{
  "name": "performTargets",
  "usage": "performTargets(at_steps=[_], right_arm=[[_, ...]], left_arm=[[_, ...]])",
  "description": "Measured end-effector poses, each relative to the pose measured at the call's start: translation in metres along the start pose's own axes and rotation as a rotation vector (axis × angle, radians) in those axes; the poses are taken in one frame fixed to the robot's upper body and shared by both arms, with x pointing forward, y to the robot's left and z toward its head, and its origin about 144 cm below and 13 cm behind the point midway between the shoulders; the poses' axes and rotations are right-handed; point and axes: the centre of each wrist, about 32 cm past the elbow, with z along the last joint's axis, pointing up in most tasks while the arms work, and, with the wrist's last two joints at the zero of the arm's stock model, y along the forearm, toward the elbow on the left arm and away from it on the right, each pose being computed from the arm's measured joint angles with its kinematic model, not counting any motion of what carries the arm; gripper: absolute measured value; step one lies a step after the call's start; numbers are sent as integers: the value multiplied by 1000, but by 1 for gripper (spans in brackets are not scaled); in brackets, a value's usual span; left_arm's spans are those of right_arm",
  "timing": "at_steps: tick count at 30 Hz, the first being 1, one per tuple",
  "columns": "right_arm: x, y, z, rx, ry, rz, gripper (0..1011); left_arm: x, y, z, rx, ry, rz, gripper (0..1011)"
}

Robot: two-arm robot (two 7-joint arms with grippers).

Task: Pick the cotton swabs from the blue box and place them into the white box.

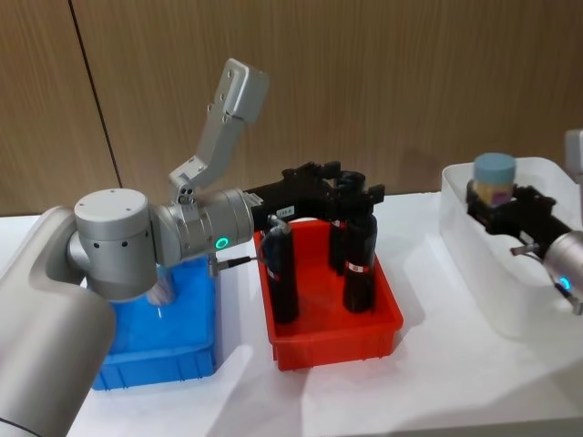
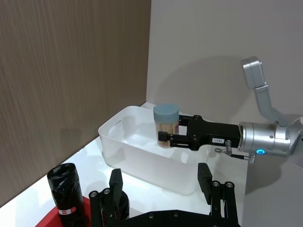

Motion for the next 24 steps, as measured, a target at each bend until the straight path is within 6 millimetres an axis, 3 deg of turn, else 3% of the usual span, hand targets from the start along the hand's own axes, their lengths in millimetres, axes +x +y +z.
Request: performTargets(at_steps=[6,18,24], right_arm=[[18,3,-6,-9,-3,-57,683],[35,6,-13,-13,5,-108,999],[40,5,-14,-4,11,-120,1001]], left_arm=[[0,0,0,0,0,0,1003],[0,0,0,0,0,0,1003],[0,0,0,0,0,0,1003]])
